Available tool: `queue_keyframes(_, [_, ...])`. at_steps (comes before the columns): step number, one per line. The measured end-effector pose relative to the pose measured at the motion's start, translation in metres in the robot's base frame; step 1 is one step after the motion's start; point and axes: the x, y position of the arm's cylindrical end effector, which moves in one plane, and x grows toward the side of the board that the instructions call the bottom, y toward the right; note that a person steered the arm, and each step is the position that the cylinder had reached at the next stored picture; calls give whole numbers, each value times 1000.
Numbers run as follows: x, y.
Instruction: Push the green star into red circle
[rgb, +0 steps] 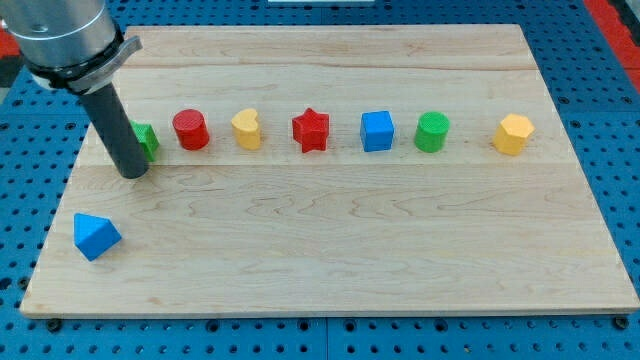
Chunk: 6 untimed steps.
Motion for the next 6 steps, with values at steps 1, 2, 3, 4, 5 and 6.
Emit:
queue_keyframes(1, [9, -18])
queue_keyframes(2, [-15, -18])
queue_keyframes(3, [-37, -18])
queue_keyframes(4, [-52, -25])
queue_keyframes(5, [-53, -23])
queue_keyframes(6, [-53, -9])
